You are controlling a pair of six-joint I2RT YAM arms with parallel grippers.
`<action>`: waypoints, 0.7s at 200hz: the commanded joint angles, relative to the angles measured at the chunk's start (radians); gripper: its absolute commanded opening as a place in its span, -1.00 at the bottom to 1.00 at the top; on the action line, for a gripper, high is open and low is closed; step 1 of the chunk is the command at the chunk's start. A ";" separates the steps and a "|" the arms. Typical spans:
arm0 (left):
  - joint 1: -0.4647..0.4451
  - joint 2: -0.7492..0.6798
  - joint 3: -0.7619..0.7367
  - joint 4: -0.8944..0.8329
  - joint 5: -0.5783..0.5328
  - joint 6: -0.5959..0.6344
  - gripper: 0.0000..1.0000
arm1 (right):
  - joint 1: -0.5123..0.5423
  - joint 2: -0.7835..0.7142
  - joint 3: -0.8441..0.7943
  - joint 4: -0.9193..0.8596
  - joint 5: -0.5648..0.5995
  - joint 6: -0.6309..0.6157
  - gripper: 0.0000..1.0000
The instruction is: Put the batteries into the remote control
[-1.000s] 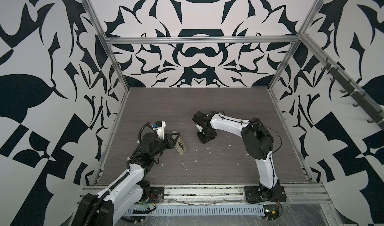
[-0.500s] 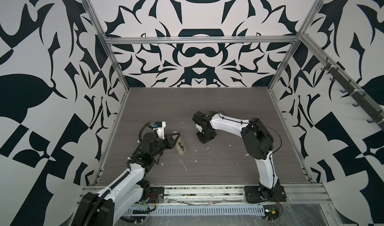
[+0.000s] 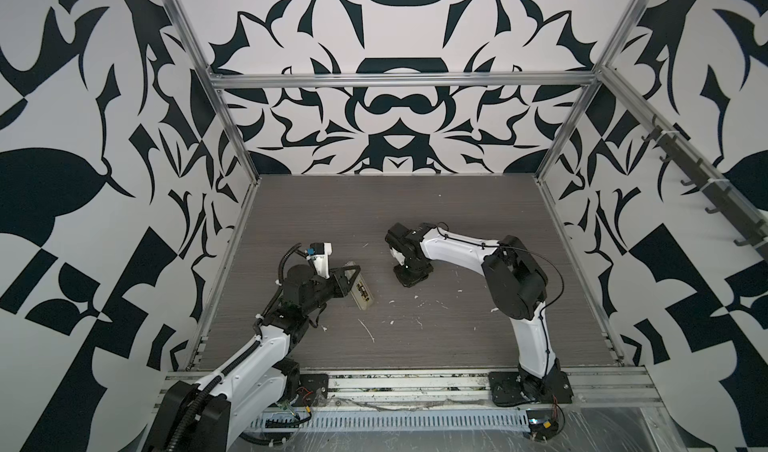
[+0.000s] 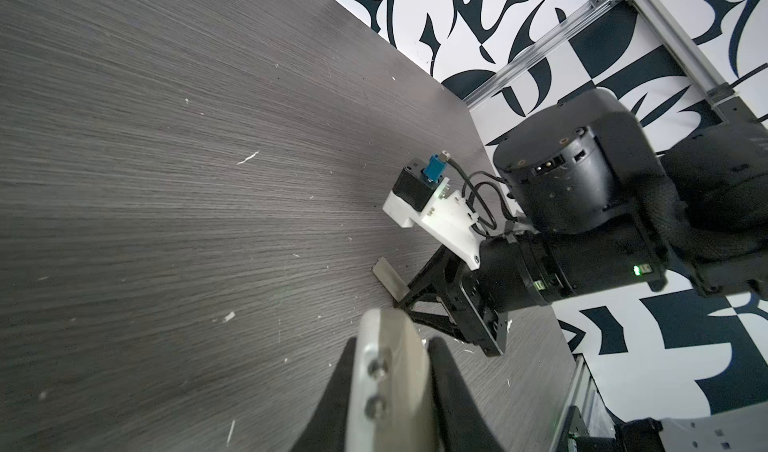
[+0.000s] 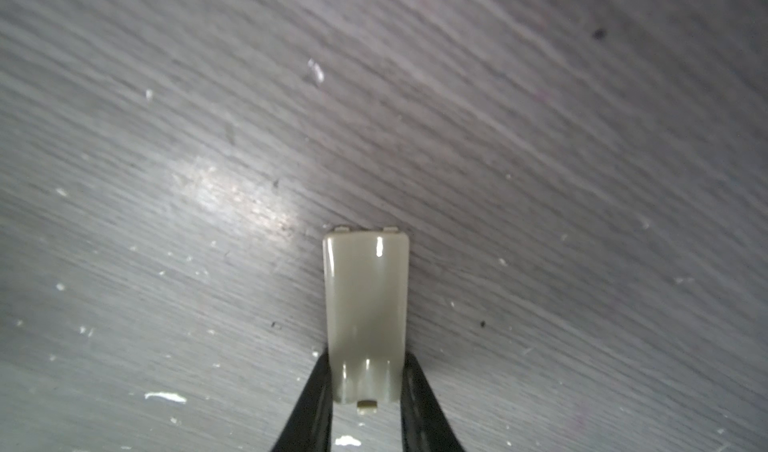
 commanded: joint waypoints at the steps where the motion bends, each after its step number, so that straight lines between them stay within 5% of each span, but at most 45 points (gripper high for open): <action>1: 0.003 0.007 0.015 0.052 0.010 -0.013 -1.00 | -0.005 -0.033 -0.021 -0.010 0.025 -0.008 -0.57; 84: 0.004 0.071 0.017 0.196 0.017 -0.087 -1.00 | 0.016 -0.246 -0.094 0.010 0.005 -0.022 -0.72; 140: 0.004 0.093 0.019 0.270 0.025 -0.133 -1.00 | 0.087 -0.344 0.035 -0.178 0.029 -0.061 -0.73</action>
